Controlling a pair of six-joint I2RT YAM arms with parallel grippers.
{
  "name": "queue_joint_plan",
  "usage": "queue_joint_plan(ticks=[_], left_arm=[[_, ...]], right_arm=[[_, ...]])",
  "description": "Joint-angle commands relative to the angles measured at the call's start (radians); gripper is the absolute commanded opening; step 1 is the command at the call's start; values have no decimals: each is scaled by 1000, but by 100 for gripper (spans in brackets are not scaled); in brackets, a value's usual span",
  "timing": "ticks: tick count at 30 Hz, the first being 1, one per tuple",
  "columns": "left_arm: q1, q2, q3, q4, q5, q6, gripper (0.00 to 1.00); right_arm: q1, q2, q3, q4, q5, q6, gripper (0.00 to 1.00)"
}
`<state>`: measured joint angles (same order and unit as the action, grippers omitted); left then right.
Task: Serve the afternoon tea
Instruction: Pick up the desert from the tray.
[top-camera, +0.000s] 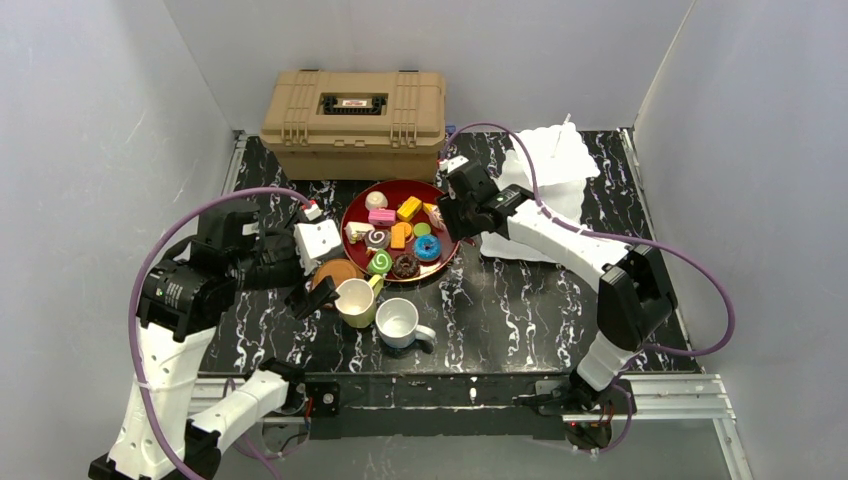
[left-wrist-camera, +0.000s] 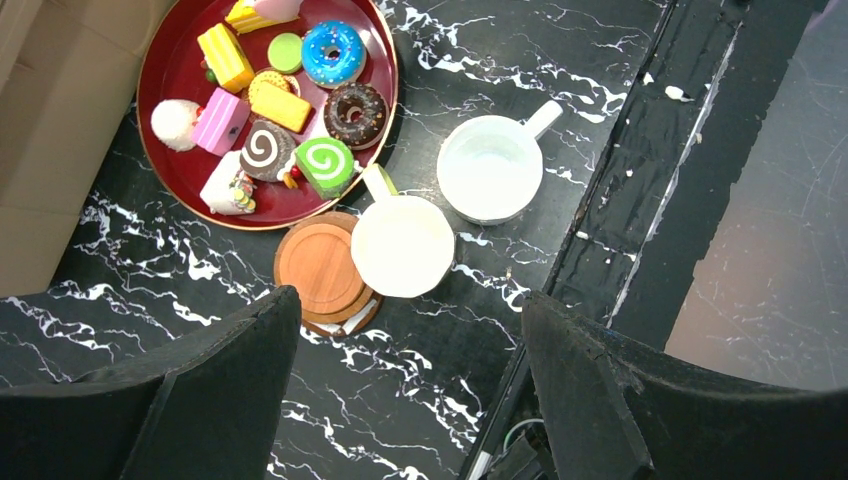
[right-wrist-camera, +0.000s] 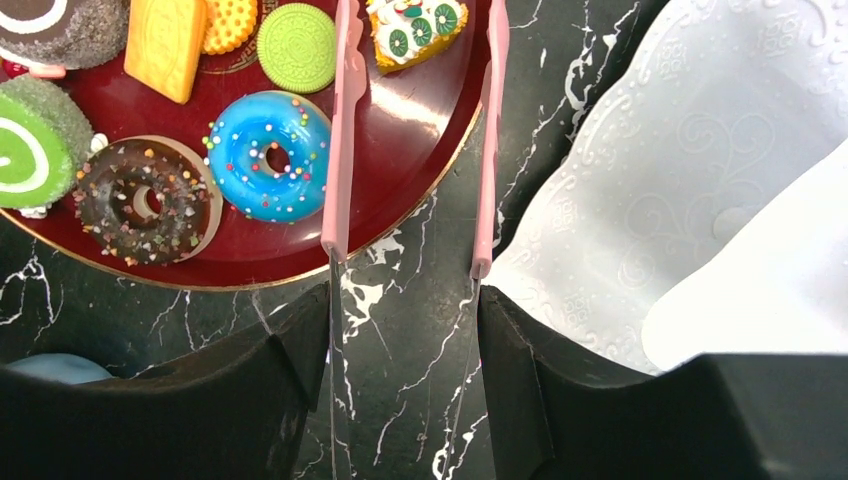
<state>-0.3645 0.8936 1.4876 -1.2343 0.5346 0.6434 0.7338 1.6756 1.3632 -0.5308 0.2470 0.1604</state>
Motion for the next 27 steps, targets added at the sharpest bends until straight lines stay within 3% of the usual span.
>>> queue_joint_plan(ticks=[1,27], left_arm=[[1,1,1,-13,22,-2,79],[0,13,16,-6,28,-2,79]], right_arm=[[-3,2,31,1,-28,-10,62],[-44,81,59,2,-73,-57,62]])
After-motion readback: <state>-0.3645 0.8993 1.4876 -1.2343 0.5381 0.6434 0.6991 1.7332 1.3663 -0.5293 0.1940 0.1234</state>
